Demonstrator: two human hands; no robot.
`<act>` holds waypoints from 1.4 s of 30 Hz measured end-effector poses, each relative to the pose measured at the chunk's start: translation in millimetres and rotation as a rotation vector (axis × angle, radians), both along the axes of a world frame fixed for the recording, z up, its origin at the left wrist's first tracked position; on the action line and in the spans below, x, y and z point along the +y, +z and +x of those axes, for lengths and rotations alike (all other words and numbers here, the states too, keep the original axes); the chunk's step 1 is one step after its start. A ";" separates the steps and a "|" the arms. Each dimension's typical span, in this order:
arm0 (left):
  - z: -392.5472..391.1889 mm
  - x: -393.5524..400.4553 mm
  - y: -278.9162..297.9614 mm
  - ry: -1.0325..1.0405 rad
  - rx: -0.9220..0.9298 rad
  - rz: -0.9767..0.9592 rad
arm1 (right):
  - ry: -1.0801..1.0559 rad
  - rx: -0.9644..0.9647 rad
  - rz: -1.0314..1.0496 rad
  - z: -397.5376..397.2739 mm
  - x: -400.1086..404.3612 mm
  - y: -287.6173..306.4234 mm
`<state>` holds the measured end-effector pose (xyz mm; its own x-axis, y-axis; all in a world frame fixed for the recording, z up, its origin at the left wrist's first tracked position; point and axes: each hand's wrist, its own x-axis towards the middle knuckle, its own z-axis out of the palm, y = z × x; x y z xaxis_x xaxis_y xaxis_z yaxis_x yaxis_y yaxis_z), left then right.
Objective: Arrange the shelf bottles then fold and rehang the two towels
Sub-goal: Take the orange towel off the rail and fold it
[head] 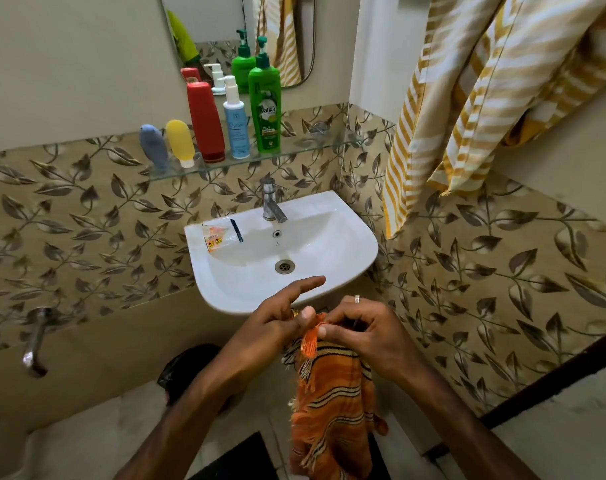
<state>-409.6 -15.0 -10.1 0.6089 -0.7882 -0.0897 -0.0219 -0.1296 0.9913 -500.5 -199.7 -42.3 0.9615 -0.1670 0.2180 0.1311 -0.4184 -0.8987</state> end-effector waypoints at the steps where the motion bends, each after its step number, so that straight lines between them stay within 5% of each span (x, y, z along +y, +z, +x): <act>1: 0.5 -2.3 0.3 0.000 0.002 -0.005 | -0.002 -0.005 0.005 0.8 -0.7 0.8; 12: 6.0 -26.1 2.5 -0.058 -0.040 0.042 | -0.044 -0.053 -0.016 12.5 -16.3 0.8; 22: 9.8 -52.3 -3.5 0.073 -0.468 0.140 | -0.083 0.012 0.039 28.7 -33.7 4.8; 31: 17.8 -56.8 6.0 0.041 -0.490 0.204 | 0.289 0.330 0.144 37.3 -72.8 -3.7; 42: 18.0 -61.5 6.9 0.214 -0.744 0.300 | 0.315 0.202 0.289 38.7 -86.6 -16.6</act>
<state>-391.7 -76.5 -3.3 0.7262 -0.6552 0.2081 -0.6031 -0.4619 0.6502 -461.8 -286.3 -58.9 0.9935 0.1134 0.0092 0.0223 -0.1155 -0.9931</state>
